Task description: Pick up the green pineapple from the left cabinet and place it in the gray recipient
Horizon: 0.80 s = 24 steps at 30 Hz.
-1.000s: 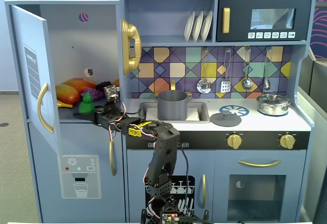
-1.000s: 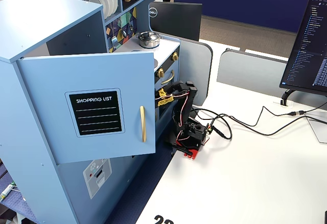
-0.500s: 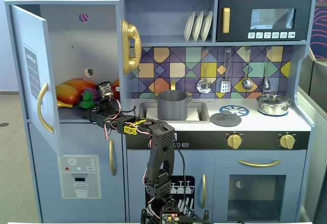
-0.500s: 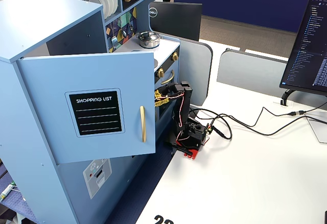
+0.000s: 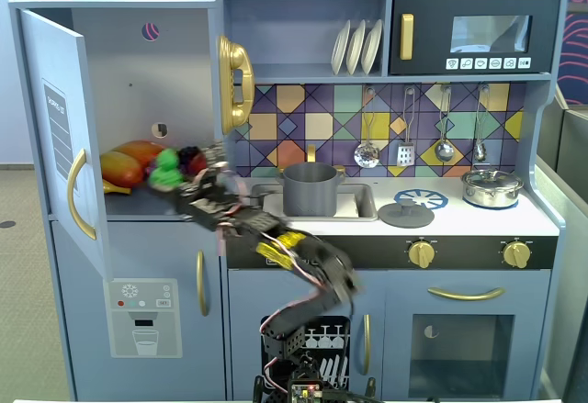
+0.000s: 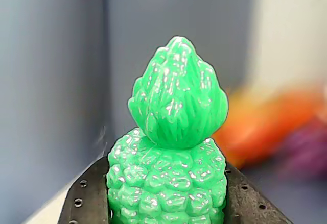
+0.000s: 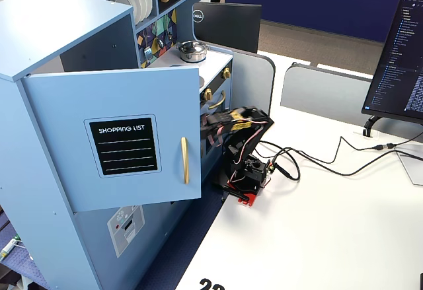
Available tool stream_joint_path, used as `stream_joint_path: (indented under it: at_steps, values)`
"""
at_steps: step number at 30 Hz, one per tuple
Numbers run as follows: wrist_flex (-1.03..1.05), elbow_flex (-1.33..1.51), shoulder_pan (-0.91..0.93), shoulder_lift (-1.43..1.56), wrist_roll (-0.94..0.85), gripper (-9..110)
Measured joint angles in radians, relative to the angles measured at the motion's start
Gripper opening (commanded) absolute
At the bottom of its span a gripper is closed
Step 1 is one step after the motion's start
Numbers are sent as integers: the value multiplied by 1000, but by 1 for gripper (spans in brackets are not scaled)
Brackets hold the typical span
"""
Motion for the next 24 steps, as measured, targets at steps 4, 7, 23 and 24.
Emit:
stream_joint_path:
  at_steps: [4, 7, 23, 24]
  values:
    - [61, 15, 184, 193, 34, 0]
    - [83, 15, 365, 264, 78, 0]
    - [31, -160, 948, -210, 54, 0]
    - [46, -187, 948, -245, 28, 0]
